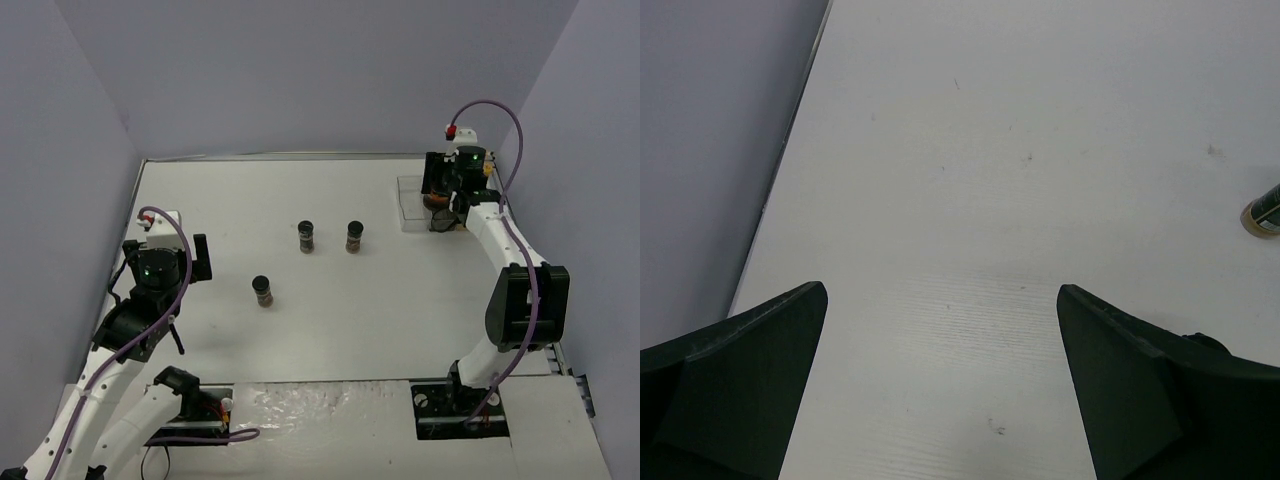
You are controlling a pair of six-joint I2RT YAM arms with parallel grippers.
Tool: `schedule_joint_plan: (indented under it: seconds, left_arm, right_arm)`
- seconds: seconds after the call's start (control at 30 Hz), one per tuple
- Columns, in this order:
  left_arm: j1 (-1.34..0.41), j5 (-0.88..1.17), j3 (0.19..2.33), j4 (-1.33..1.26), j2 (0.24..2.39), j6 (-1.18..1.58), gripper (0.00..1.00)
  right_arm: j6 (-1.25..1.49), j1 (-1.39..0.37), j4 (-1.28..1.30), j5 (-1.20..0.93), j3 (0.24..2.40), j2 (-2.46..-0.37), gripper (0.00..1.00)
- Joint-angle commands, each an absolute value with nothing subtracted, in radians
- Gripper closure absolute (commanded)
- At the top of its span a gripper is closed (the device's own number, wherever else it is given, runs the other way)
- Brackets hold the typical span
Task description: Organize the condiment bottles
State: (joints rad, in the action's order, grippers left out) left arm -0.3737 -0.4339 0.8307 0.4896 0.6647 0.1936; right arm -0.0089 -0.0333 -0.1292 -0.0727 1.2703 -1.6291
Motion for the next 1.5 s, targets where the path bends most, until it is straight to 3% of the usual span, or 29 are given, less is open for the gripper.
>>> schedule_joint_plan:
  seconds: [0.0,0.9,1.07,1.2,1.33,1.47]
  left_arm:
    - [-0.370,-0.434,0.856,0.439,0.669,0.187,0.03]
    - [-0.370,-0.433,0.857,0.437,0.686,0.186,0.03]
    - [-0.370,-0.437,0.856,0.437,0.687,0.186,0.03]
    - [-0.369,-0.433,0.856,0.436,0.690,0.185,0.03]
    - [-0.370,-0.431,0.856,0.436,0.690,0.186,0.03]
    - [-0.370,-0.430,0.856,0.437,0.692,0.186,0.03]
  right_arm:
    - [0.029,-0.010,-0.353,-0.091,1.301,-1.601,1.00]
    - [0.034,0.097,-0.499,-0.076,1.241,-1.804,0.98]
    - [0.040,0.097,-0.531,-0.071,1.207,-1.821,0.87]
    - [0.041,0.097,-0.538,-0.065,1.193,-1.826,0.62]
    - [0.041,0.094,-0.518,-0.068,1.187,-1.808,0.30]
    - [0.038,0.088,-0.476,-0.071,1.178,-1.747,0.11]
